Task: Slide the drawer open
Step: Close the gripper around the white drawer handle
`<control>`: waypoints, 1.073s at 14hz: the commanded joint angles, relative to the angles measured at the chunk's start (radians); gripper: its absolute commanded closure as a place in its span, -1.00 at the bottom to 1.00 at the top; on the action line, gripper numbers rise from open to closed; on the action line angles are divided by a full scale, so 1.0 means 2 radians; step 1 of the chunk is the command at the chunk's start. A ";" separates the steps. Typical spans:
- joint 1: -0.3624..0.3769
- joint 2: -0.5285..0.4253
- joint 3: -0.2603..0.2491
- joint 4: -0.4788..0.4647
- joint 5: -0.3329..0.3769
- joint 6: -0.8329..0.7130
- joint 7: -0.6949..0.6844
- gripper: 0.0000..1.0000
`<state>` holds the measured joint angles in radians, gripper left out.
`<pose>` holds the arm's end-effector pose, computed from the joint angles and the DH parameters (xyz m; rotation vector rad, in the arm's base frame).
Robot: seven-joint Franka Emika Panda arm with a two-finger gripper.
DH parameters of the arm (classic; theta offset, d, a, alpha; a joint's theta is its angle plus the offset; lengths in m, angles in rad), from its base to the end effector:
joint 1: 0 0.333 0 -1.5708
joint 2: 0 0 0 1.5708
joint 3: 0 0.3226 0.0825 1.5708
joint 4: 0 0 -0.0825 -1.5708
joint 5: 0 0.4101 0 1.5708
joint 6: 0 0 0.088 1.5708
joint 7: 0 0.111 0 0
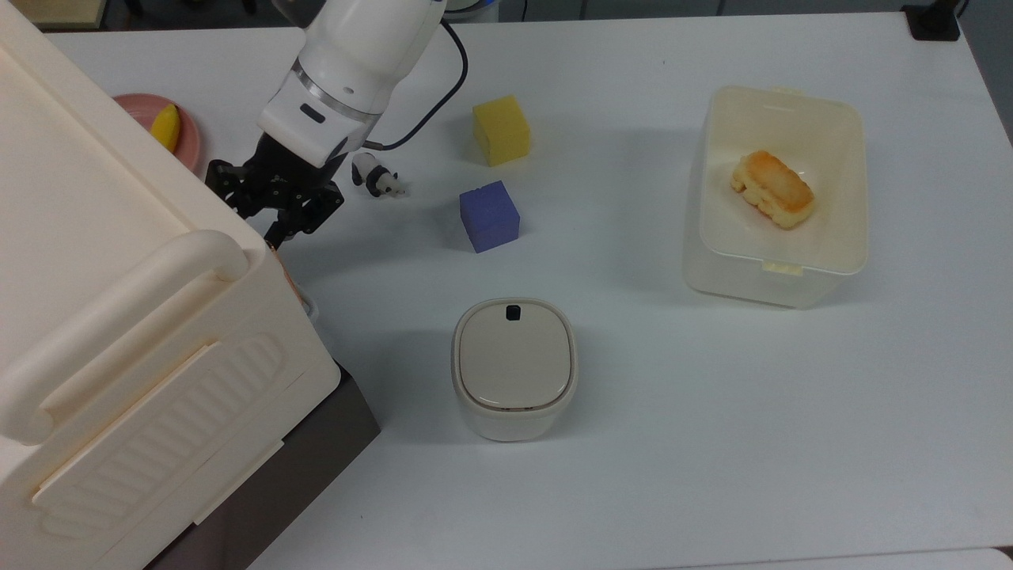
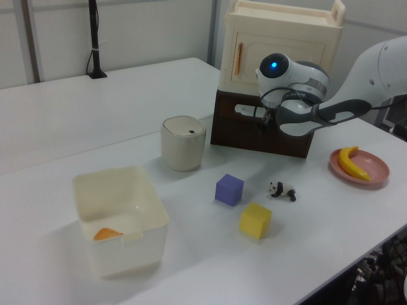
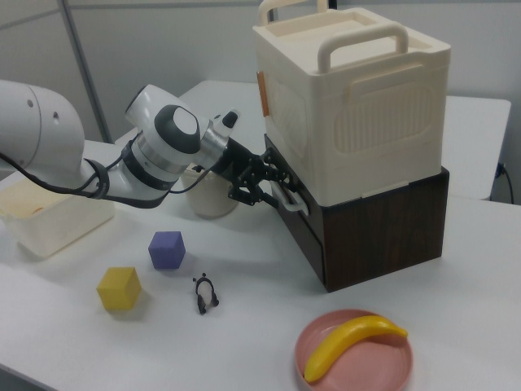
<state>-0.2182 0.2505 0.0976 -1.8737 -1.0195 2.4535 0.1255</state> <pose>0.6663 -0.0867 0.4049 2.3189 0.5397 0.3814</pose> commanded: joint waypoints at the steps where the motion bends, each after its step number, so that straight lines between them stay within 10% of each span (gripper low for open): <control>1: -0.003 0.003 -0.002 0.003 -0.015 0.013 0.005 -0.05; 15: 0.006 -0.005 0.001 0.000 -0.011 0.010 0.012 -0.06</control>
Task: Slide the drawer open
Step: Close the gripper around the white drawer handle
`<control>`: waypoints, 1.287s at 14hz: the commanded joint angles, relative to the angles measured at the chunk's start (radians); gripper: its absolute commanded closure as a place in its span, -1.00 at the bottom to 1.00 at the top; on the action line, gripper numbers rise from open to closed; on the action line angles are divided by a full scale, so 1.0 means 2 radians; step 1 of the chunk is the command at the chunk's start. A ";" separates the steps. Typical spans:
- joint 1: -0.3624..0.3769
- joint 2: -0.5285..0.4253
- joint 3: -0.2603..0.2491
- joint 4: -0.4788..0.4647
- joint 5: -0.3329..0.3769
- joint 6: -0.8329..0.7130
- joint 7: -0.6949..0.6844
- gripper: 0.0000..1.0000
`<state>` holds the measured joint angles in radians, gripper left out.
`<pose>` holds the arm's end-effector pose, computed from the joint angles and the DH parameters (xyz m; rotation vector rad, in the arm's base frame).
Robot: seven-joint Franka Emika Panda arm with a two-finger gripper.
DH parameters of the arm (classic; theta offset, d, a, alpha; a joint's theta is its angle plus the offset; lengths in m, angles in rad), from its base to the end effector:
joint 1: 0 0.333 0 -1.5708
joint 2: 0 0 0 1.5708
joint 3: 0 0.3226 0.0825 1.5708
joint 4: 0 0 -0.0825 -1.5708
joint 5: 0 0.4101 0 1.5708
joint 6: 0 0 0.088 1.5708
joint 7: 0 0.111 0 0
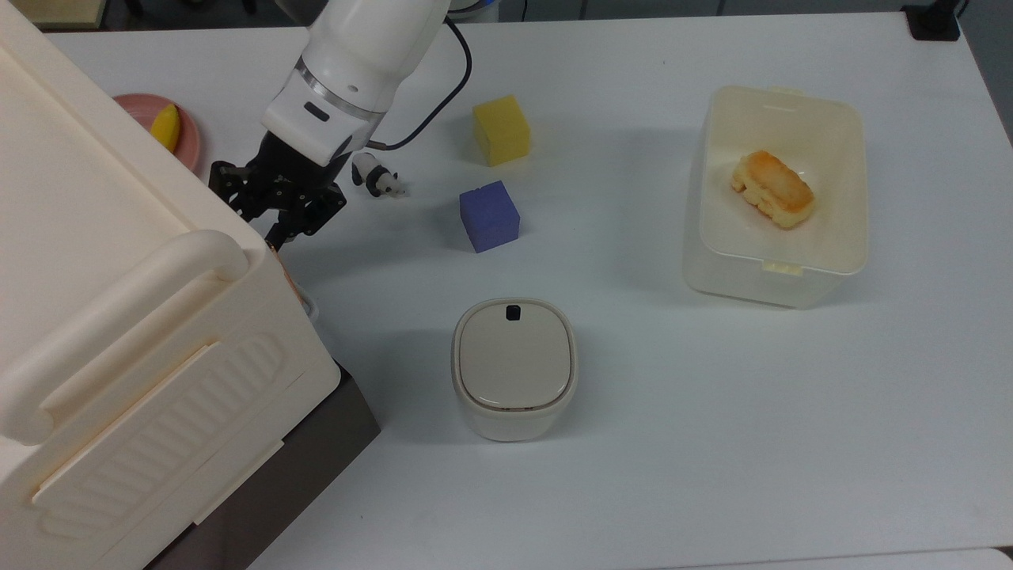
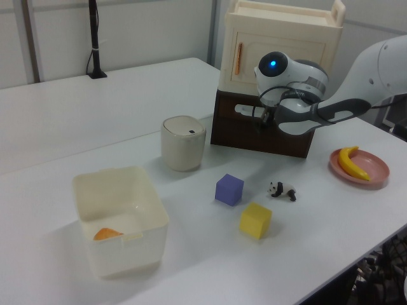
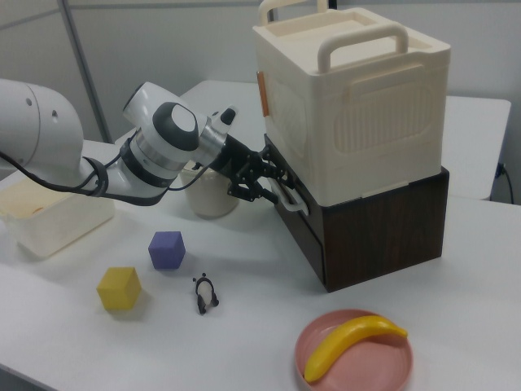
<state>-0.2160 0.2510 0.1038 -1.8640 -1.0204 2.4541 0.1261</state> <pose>0.6691 -0.0816 0.4096 2.3144 0.5447 0.3970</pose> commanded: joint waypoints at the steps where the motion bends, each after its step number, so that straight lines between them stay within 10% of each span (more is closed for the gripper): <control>1: 0.005 -0.004 -0.002 -0.006 -0.011 0.009 0.012 -0.06; 18: 0.011 0.000 -0.001 -0.008 -0.022 0.008 0.007 0.49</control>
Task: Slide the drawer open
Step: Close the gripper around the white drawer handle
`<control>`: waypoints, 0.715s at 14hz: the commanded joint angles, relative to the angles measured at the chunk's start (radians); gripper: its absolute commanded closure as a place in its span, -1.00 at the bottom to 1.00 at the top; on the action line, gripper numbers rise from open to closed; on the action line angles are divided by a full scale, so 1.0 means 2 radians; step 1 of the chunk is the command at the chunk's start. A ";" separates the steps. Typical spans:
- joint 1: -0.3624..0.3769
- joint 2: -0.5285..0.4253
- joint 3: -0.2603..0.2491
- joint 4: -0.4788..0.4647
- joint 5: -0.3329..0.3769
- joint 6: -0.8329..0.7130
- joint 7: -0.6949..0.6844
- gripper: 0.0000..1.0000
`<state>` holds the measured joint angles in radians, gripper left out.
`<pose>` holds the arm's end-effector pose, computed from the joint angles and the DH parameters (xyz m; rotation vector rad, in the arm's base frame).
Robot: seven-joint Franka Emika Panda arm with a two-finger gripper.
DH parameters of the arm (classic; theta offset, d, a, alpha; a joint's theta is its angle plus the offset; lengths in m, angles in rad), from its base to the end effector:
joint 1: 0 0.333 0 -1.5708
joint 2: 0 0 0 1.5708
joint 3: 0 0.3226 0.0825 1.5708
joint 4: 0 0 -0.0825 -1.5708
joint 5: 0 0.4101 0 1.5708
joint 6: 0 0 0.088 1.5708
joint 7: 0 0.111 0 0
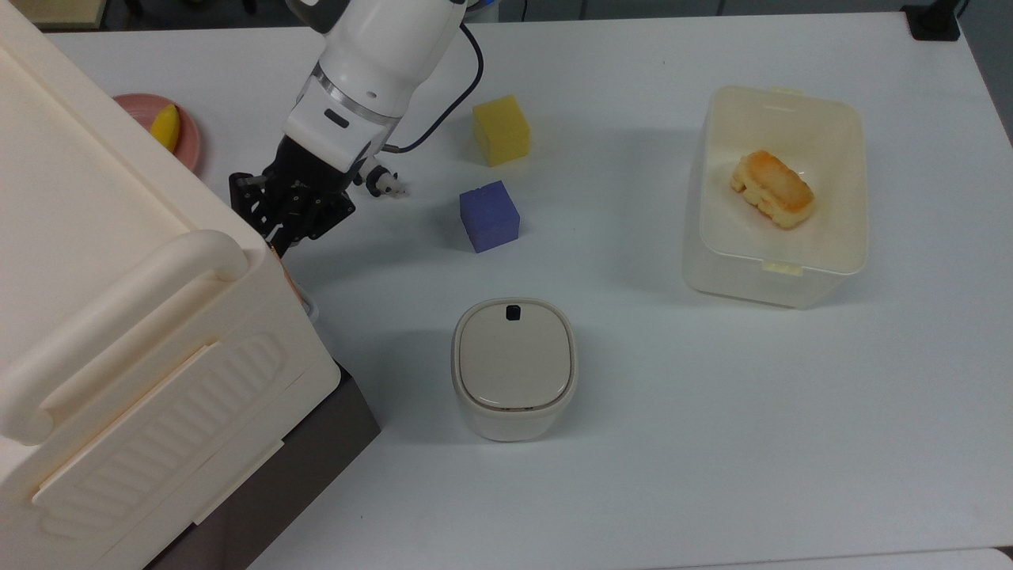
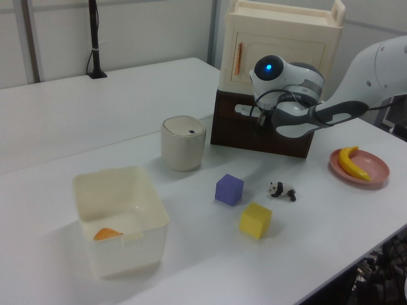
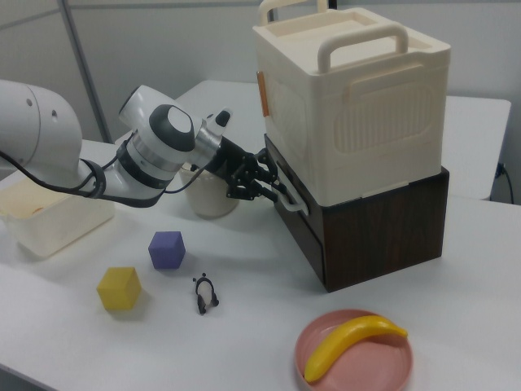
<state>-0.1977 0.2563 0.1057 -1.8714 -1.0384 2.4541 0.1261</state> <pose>0.6694 -0.0680 0.4024 2.3005 0.5874 0.3908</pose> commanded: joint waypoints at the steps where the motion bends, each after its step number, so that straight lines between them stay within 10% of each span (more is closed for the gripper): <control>1: 0.001 -0.002 -0.003 -0.005 -0.013 0.008 0.007 0.52; 10: 0.000 -0.002 -0.002 -0.005 -0.013 0.008 0.006 1.00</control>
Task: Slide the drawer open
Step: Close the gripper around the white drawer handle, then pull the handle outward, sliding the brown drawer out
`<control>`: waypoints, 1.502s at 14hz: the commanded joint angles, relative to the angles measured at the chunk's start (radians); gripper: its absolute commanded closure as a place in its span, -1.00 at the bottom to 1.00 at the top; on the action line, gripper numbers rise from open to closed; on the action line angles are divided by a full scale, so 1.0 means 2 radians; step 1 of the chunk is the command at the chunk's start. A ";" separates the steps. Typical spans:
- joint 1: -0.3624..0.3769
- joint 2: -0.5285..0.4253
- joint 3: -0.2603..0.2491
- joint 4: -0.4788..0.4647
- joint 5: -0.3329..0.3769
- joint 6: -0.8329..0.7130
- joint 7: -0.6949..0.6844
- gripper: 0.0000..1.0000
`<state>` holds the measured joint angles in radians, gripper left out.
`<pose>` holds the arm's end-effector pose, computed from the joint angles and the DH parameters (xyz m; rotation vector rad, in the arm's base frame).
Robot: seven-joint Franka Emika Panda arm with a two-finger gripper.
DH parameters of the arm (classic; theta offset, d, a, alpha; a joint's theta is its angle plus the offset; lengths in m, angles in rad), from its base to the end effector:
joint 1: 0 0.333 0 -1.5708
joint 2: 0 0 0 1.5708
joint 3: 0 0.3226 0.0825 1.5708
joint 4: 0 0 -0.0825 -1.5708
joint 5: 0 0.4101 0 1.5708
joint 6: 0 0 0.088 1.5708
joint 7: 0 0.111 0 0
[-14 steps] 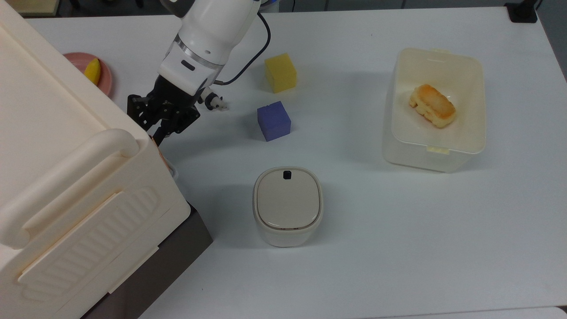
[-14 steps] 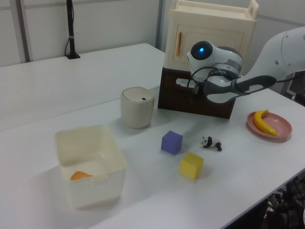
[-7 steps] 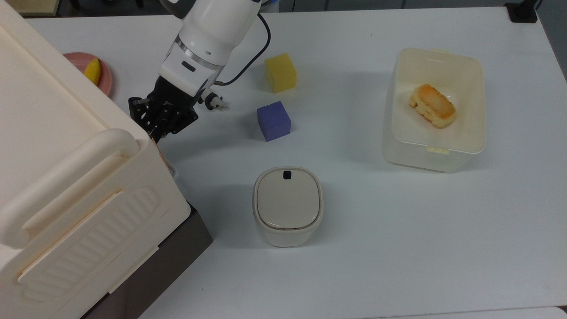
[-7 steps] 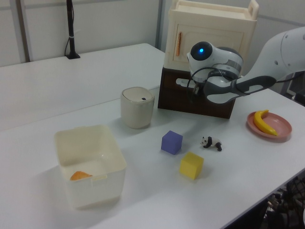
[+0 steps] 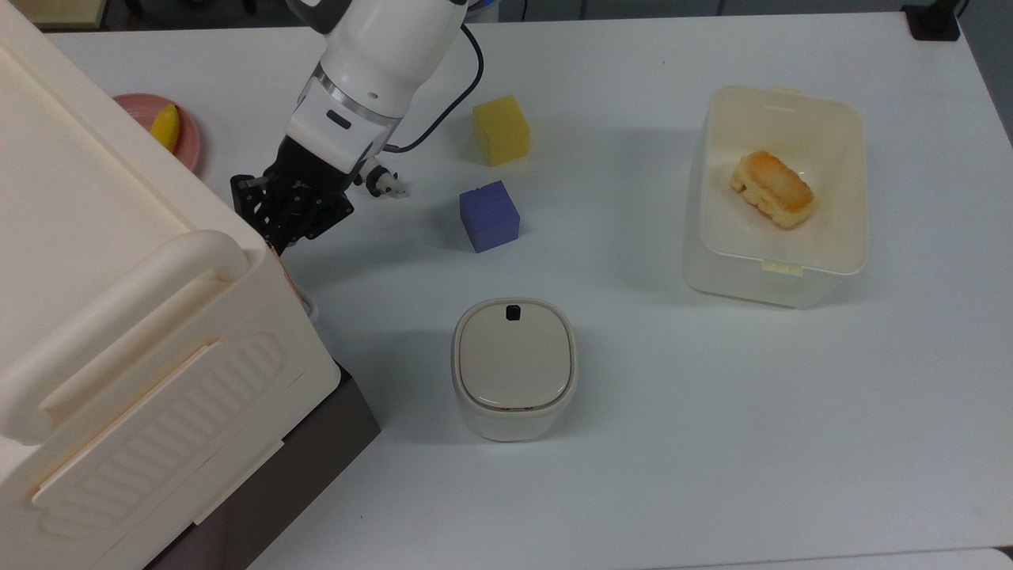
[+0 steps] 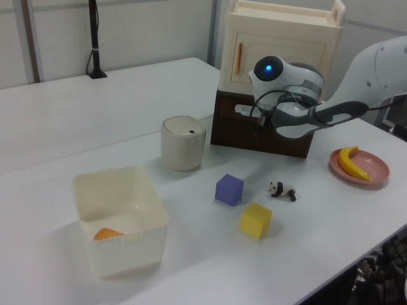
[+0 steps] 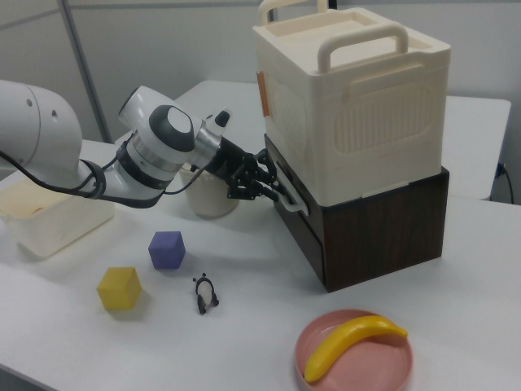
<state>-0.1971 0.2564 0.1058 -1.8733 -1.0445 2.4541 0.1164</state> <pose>0.6690 -0.0675 0.4013 2.2920 0.6045 0.3835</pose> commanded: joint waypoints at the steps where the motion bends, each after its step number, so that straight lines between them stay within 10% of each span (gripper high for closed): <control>1: 0.000 -0.002 -0.002 -0.004 -0.010 0.008 0.011 1.00; 21: 0.006 -0.035 -0.002 -0.036 -0.009 0.008 0.013 1.00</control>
<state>-0.1934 0.2465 0.1060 -1.8856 -1.0447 2.4541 0.1165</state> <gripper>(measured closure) 0.789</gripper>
